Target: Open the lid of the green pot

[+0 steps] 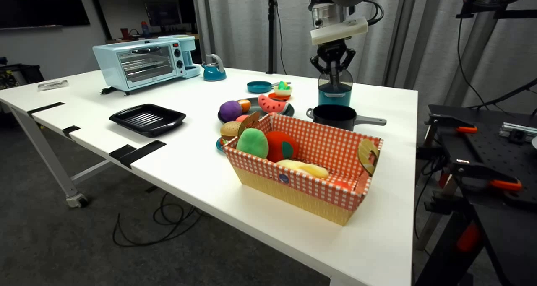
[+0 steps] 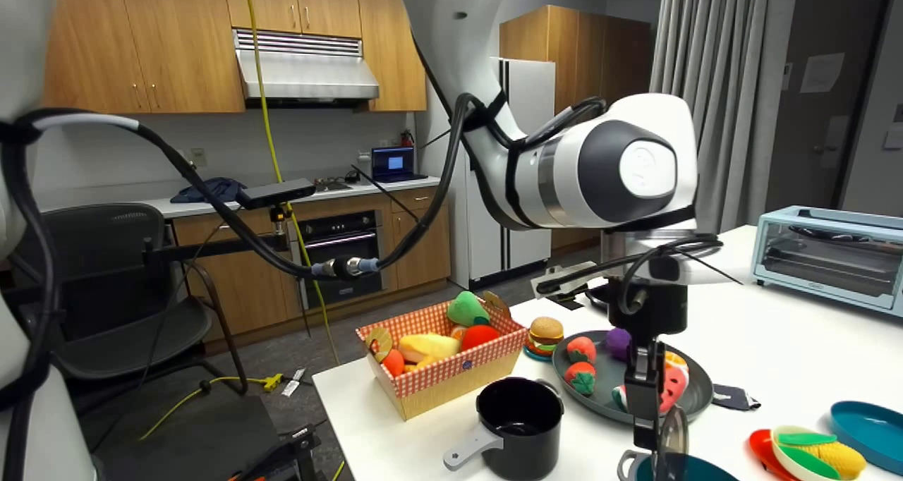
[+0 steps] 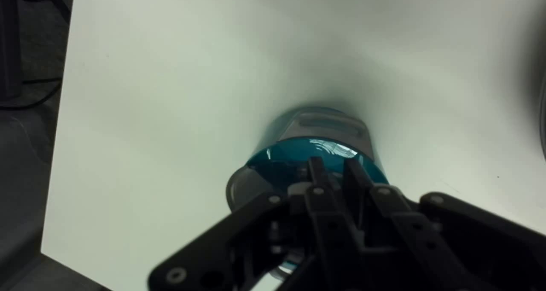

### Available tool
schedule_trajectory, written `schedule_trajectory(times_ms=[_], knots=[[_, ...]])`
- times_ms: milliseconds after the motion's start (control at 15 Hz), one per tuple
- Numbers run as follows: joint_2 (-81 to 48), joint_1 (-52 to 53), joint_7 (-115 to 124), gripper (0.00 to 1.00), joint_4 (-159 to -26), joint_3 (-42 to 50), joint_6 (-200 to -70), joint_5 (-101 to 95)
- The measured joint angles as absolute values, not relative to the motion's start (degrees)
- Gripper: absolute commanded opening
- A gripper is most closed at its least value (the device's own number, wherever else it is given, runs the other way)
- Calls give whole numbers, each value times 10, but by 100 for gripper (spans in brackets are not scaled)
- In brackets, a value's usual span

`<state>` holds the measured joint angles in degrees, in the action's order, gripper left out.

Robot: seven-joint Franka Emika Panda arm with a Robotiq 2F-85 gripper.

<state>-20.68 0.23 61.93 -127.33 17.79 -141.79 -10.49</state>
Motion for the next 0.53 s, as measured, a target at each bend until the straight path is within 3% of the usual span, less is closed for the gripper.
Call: schedule_trajectory(times_ms=[533], knots=[[-130,19,722,4,-1323,179,-1418,-230]])
